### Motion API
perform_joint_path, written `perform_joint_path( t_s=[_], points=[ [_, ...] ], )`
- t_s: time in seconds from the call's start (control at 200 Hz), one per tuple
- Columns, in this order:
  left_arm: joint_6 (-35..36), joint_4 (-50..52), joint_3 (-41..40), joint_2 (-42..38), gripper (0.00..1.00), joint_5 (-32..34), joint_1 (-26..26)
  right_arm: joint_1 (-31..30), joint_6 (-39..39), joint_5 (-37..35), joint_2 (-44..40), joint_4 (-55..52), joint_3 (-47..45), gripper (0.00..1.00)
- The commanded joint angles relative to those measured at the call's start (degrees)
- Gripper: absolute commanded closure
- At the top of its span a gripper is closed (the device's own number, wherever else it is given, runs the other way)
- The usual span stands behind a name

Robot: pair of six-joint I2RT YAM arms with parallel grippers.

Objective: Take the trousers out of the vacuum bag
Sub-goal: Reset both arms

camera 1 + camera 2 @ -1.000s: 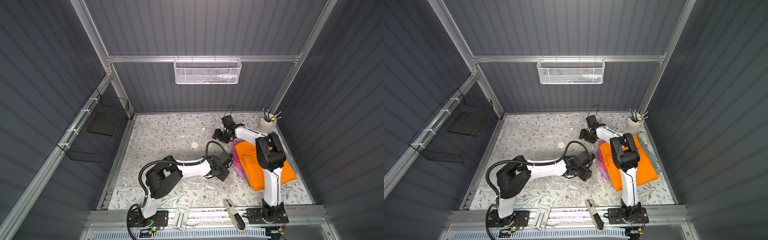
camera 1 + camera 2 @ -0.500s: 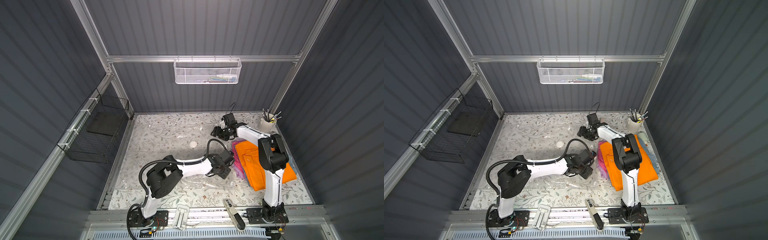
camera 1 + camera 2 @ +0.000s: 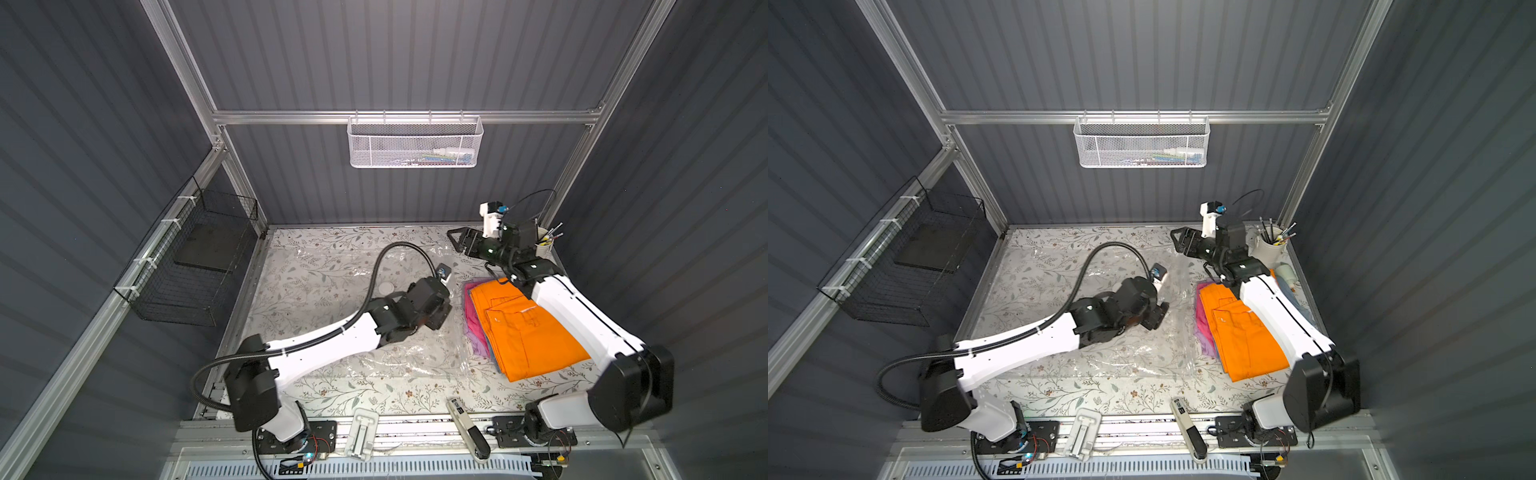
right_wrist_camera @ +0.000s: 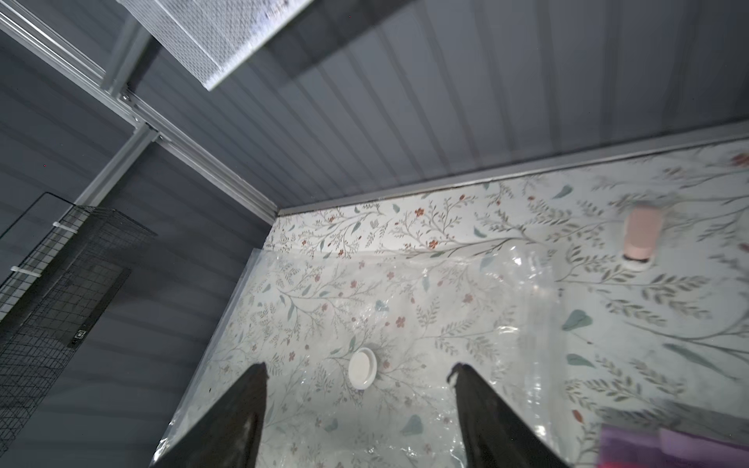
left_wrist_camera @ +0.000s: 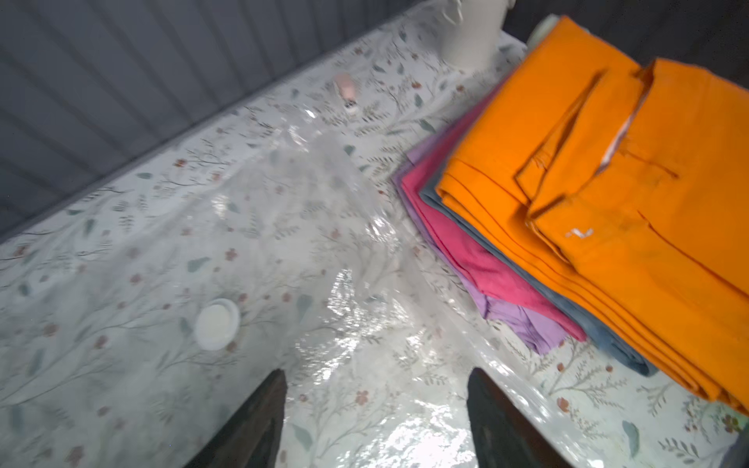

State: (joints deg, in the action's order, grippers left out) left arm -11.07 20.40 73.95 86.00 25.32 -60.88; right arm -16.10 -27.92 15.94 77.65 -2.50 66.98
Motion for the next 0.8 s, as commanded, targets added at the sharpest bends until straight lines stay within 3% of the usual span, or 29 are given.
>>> perform_joint_path(
  t_s=[0.0, 0.145, 0.25, 0.54, 0.795],
  points=[
    [2.82, -3.43, -5.46, -6.80, 0.25, 9.84, 6.24, 2.04, 4.41, -8.86, -7.10, 0.69, -5.87, 0.24],
    [12.82, -17.42, -16.65, -14.45, 0.18, 23.05, 10.75, 7.20, 5.59, -14.82, -17.20, -0.47, -14.38, 0.18],
    [14.30, -21.75, -20.64, -15.51, 0.15, 24.60, 16.78, 10.64, 5.78, -17.50, -21.82, -0.16, -20.38, 0.17],
    [17.37, -33.98, -31.17, -10.83, 0.14, 21.41, 32.94, 12.72, 7.28, -25.89, -29.64, 3.43, -32.66, 0.14],
    [12.82, -45.22, -38.93, -7.15, 0.12, 7.95, 45.40, 13.89, 9.51, -29.18, -28.77, 5.31, -36.98, 0.13]
  ],
)
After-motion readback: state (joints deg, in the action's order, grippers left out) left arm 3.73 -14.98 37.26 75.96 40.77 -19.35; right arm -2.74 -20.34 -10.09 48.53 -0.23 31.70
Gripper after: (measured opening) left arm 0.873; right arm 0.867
